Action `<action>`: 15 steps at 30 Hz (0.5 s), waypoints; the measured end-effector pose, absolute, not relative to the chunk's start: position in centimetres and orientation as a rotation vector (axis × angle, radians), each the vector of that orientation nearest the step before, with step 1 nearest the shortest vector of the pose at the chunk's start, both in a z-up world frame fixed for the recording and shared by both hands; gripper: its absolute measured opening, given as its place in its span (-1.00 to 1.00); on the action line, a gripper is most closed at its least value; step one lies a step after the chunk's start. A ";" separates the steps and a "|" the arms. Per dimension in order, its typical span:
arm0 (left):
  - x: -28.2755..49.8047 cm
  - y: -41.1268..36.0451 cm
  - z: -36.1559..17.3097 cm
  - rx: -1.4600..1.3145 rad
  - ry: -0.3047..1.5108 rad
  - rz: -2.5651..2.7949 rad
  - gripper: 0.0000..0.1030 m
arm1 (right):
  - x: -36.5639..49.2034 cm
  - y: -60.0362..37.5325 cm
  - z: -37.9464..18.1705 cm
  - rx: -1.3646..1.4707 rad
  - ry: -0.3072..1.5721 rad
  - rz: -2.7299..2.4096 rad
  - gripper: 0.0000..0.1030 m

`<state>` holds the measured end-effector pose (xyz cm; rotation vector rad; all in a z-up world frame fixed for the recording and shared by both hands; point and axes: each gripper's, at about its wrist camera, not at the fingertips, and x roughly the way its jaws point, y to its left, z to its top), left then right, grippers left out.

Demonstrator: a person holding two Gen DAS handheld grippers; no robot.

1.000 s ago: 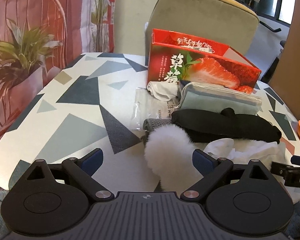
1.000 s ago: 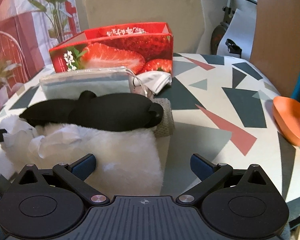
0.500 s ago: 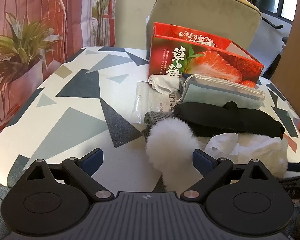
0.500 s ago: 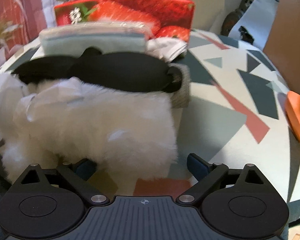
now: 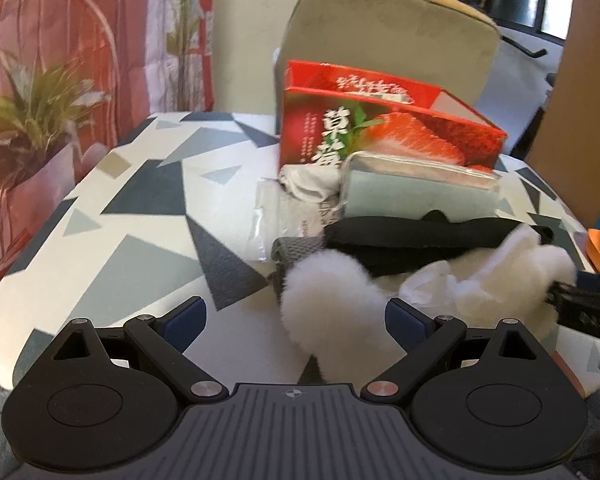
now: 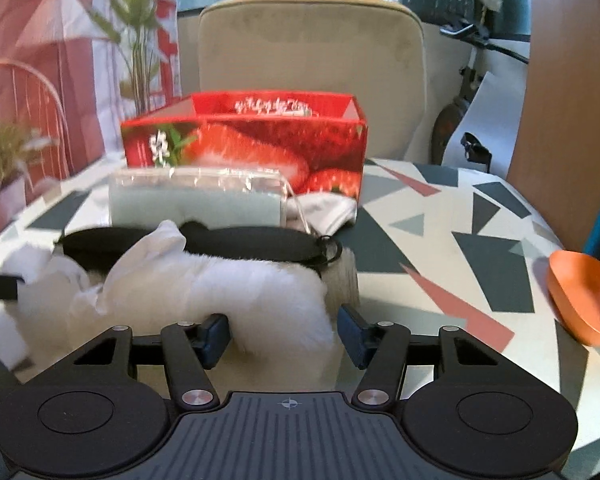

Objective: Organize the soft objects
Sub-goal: 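Close both grippers on the white fluffy plush toy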

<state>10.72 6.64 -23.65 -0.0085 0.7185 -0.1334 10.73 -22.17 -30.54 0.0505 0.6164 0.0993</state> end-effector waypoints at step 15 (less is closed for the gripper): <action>10.2 3.4 -25.9 0.121 0.747 -0.357 0.90 | 12.8 -23.1 -33.0 0.203 0.597 0.029 0.06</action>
